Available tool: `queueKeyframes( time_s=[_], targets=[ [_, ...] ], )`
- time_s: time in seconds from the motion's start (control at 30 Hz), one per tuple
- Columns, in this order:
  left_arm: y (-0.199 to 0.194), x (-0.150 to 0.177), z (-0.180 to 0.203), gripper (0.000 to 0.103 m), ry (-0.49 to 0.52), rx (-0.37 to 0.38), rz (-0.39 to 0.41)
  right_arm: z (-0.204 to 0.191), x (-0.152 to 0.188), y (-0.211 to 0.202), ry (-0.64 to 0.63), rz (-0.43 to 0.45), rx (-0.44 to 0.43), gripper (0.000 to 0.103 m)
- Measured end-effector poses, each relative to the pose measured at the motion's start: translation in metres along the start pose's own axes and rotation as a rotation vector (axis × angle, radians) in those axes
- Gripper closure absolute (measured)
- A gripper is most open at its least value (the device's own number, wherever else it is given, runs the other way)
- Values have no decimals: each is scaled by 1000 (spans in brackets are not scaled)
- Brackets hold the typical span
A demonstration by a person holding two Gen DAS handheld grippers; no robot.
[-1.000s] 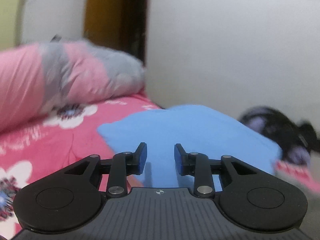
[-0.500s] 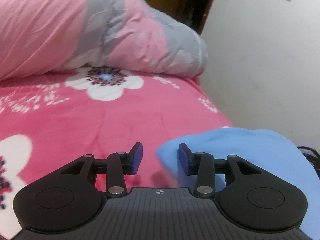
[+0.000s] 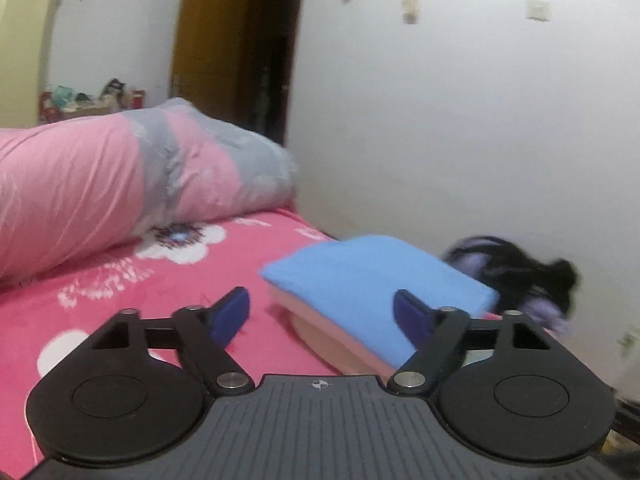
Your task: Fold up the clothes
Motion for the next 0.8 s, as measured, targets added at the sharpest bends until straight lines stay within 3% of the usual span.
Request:
queueKeyframes(
  time_s=[0.13, 0.2, 0.27, 0.6, 0.8],
  targets=[
    [-46, 25, 25, 7, -8, -10, -8, -2, 9, -32, 32, 18, 59, 21],
    [-64, 39, 34, 4, -14, -16, 0, -3, 14, -50, 20, 29, 88, 6],
    [-75, 51, 40, 1, -31, -24, -8, -8, 18, -65, 8, 27, 107, 1],
    [-119, 104, 44, 0, -90, -23, -100, -27, 46, -133, -13, -9, 195, 0],
    [-141, 117, 59, 0, -54, -16, -95, -37, 52, -159, -20, 24, 288, 0]
  ],
)
Point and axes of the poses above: each gripper's, at about its wrist camera, not at the fingertips, and y roughly the way its jaws point, z to its right, x to its underside, the point moved 7 cm from there along y, roughly the way its jaws point, and after that the axes turned 5 degrees about x, right-handed, at the moved point
